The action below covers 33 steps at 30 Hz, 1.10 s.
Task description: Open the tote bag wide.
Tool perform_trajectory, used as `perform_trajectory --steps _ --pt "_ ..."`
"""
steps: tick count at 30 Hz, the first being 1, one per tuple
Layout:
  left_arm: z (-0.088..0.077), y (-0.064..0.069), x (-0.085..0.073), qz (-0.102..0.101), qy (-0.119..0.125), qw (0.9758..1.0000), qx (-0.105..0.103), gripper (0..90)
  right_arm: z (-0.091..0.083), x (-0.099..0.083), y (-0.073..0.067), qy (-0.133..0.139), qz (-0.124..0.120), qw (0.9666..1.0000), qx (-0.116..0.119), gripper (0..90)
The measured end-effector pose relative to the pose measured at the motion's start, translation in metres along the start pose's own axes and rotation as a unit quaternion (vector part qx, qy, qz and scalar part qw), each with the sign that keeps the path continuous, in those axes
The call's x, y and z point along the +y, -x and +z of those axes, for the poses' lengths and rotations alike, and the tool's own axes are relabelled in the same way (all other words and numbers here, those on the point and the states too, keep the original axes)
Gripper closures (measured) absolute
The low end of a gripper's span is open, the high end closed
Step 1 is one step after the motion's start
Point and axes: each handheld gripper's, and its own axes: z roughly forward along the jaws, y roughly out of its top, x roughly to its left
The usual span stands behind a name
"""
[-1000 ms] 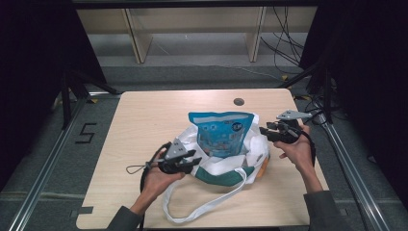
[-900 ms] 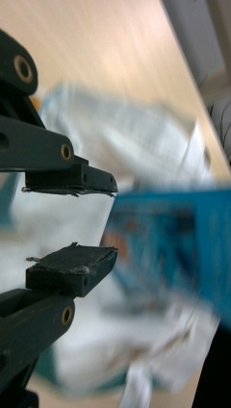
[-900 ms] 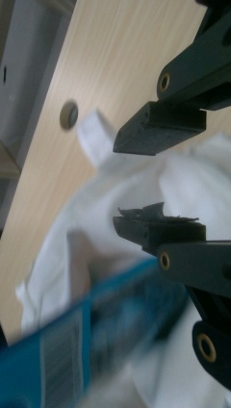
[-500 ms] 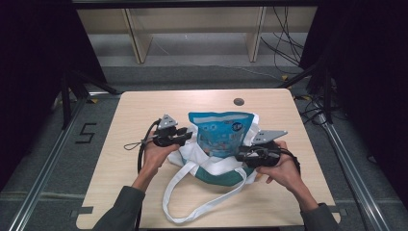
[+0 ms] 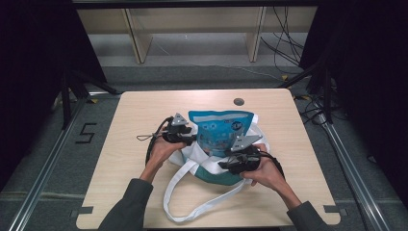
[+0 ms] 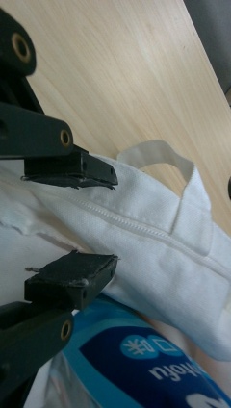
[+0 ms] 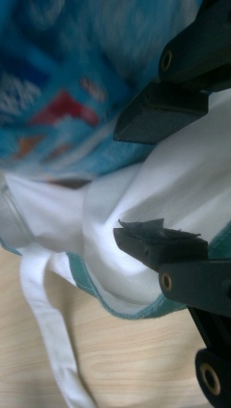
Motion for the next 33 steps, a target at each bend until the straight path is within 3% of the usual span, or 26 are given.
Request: perform_trajectory --steps 1,3,5,7,9,10,11,13,14,15,17,19,20,21,23,24,25,26,27,29,30,31,33 --pt "0.001 0.000 0.000 0.014 -0.008 0.9999 0.002 53.5 0.005 -0.002 -0.001 -0.012 0.004 0.9999 -0.002 51.2" --pt "0.005 0.003 -0.002 0.022 -0.012 0.9996 0.011 53.0 0.007 -0.003 -0.003 -0.035 -0.002 0.9994 -0.001 59.5" --pt "0.006 0.002 -0.002 0.020 -0.016 0.9995 0.017 55.4 0.006 -0.005 -0.006 -0.041 -0.017 0.9990 -0.012 67.0" --pt "0.007 0.001 -0.003 0.023 -0.021 0.9993 0.023 60.5 0.004 -0.006 -0.008 -0.045 -0.033 0.9984 -0.007 76.5" --pt "0.012 0.002 -0.004 0.038 -0.032 0.9981 0.038 71.8 0.003 -0.009 -0.011 -0.049 -0.026 0.9984 -0.002 79.5" --pt "0.015 0.005 -0.005 0.040 -0.027 0.9969 0.062 78.4 0.001 -0.009 -0.014 -0.060 -0.012 0.9980 -0.018 80.4" --pt "0.018 0.005 -0.005 0.043 -0.031 0.9960 0.072 82.6 0.003 -0.009 -0.013 -0.051 -0.033 0.9981 -0.007 81.0" --pt "0.018 0.004 -0.003 0.049 -0.033 0.9957 0.072 86.0 0.001 -0.009 -0.015 -0.048 -0.046 0.9978 -0.006 82.3" --pt "0.015 0.003 -0.001 0.049 -0.033 0.9958 0.070 86.9 -0.003 -0.009 -0.018 -0.054 -0.033 0.9979 -0.011 82.7" --pt "0.013 0.002 0.001 0.037 -0.023 0.9967 0.068 86.9 -0.004 -0.009 -0.018 -0.050 -0.049 0.9975 -0.010 83.0" --pt "0.005 -0.004 0.005 0.031 -0.014 0.9972 0.067 86.9 -0.009 -0.011 -0.022 -0.055 -0.032 0.9979 -0.012 83.3" --pt "0.003 -0.009 0.008 0.023 -0.003 0.9975 0.067 86.9 -0.013 -0.011 -0.023 -0.046 -0.042 0.9981 -0.004 83.6" --pt "0.004 -0.012 0.009 0.025 -0.007 0.9974 0.067 86.9 -0.013 -0.012 -0.024 -0.043 -0.051 0.9978 0.003 83.9" --pt "0.008 -0.014 0.008 0.014 -0.012 0.9977 0.065 86.9 -0.014 -0.012 -0.024 -0.045 -0.044 0.9980 0.003 84.1" --pt "0.014 -0.018 0.007 0.021 -0.024 0.9977 0.060 87.0 -0.014 -0.014 -0.025 -0.048 -0.043 0.9978 0.011 84.4" --pt "0.024 -0.021 0.002 0.009 -0.036 0.9974 0.061 87.0 -0.013 -0.016 -0.027 -0.052 -0.041 0.9977 0.014 84.5" --pt "0.035 -0.022 -0.003 -0.001 -0.046 0.9972 0.058 87.0 -0.007 -0.024 -0.034 -0.054 -0.036 0.9979 -0.006 84.8" --pt "0.038 -0.024 -0.007 -0.006 -0.048 0.9972 0.057 87.0 -0.005 -0.025 -0.035 -0.050 -0.046 0.9977 -0.005 84.8" --pt "0.042 -0.024 -0.011 -0.024 -0.048 0.9970 0.056 87.0 -0.006 -0.026 -0.037 -0.054 -0.042 0.9976 -0.013 84.9" --pt "0.044 -0.024 -0.015 -0.023 -0.048 0.9971 0.055 86.9 -0.005 -0.028 -0.041 -0.053 -0.035 0.9977 -0.023 84.9" --pt "0.043 -0.024 -0.015 -0.013 -0.050 0.9970 0.057 86.9 -0.003 -0.030 -0.043 -0.052 -0.033 0.9980 -0.014 84.9" --pt "0.043 -0.024 -0.014 -0.010 -0.054 0.9968 0.058 86.8 0.000 -0.032 -0.042 -0.053 -0.047 0.9974 -0.004 84.9" --pt "0.041 -0.023 -0.012 -0.023 -0.054 0.9964 0.061 86.0 0.000 -0.035 -0.045 -0.058 -0.031 0.9978 -0.003 84.8"
